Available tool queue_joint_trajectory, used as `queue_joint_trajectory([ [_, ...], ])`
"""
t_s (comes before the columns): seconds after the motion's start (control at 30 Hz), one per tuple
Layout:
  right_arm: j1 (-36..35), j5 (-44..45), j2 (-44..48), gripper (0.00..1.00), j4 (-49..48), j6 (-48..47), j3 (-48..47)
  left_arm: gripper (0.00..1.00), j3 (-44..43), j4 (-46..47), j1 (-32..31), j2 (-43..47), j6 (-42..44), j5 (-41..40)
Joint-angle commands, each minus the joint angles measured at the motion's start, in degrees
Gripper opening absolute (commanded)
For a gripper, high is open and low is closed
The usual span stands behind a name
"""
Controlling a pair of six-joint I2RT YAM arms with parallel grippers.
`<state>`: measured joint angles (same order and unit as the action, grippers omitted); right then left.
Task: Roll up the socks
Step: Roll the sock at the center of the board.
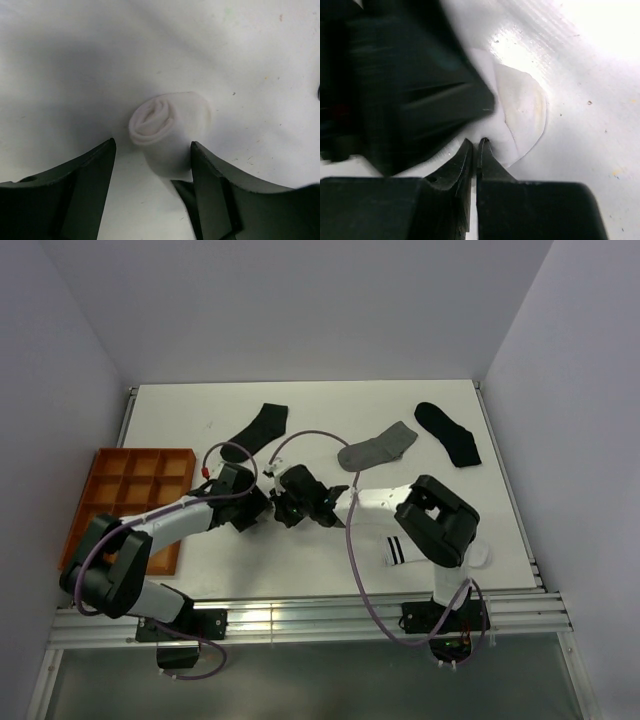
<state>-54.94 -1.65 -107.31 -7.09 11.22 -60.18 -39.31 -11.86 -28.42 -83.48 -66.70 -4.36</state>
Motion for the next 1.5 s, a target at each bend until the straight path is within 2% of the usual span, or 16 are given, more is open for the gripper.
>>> queue_joint_trajectory([
  [0.0, 2.9, -12.8, -5.5, 0.00, 16.7, 2.3, -2.4, 0.68, 4.4, -3.5, 1.9, 3.7, -0.2, -1.8],
  [0.27, 6.3, -25.6, -12.0, 0.00, 27.8, 6.6, -14.3, 0.69, 11.1, -0.2, 2.8, 12.9, -3.3, -3.2],
  [0.57, 9.1, -32.7, -15.1, 0.00, 30.0, 14.3, -17.0, 0.73, 17.1, 1.0, 2.8, 22.4, -7.6, -6.4],
  [0.73, 10.2, -36.2, -15.6, 0.00, 26.5, 18.6, -14.7, 0.76, 19.2, 3.4, 2.7, 27.0, -8.3, -5.2],
  [0.9, 11.1, -38.8, -15.5, 0.00, 22.0, 22.8, -12.5, 0.75, 21.3, 5.8, 1.6, 27.8, -10.0, -3.6],
  [1.17, 11.6, -41.2, -15.6, 0.00, 14.8, 29.7, -8.6, 0.71, 22.5, 11.3, -4.1, 23.5, -14.1, -4.0],
  [1.47, 13.5, -42.1, -15.6, 0.00, 7.5, 37.0, -3.0, 0.69, 23.6, 13.6, -5.6, 19.9, -14.6, -5.0],
])
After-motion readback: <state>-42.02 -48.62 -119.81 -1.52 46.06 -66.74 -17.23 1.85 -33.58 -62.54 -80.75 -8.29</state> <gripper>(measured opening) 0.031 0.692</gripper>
